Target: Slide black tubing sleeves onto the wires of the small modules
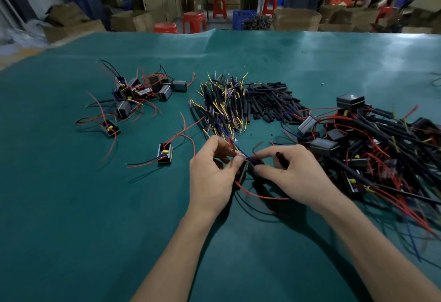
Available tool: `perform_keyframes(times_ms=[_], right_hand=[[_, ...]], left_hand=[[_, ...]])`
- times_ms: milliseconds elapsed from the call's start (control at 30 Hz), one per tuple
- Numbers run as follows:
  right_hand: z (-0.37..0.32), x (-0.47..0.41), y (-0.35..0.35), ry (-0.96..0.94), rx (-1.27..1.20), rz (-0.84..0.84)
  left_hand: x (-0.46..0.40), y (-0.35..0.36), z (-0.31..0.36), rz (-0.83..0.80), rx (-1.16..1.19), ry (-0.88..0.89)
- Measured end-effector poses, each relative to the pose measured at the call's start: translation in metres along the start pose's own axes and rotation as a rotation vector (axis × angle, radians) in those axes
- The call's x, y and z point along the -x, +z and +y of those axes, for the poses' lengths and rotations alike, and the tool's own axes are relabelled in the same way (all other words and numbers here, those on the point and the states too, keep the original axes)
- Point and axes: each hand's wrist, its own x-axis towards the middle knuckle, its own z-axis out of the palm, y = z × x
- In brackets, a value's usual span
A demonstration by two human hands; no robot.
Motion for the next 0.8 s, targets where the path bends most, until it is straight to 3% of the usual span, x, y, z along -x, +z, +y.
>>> perform_keyframes(times_ms=[233, 433, 533, 700, 800], right_hand=[[-0.002, 0.001, 0.006, 0.042, -0.086, 0.057], [-0.012, 0.002, 0.009, 0.245, -0.615, -0.195], [-0.017, 0.006, 0.010, 0.163, -0.449, -0.307], [-0.022, 0.009, 0.016, 0.080, -0.204, -0.299], [-0.022, 0.012, 0.022, -0.072, 0.011, -0.263]], left_hand=[[-0.001, 0.004, 0.000, 0.132, -0.051, -0.064], [-0.005, 0.007, 0.006, 0.254, 0.014, -0.159], [-0.009, 0.012, 0.007, 0.234, 0.027, -0.208], [-0.008, 0.020, 0.010, 0.283, 0.022, -0.256], [-0.011, 0.023, 0.009, 0.305, 0.044, -0.310]])
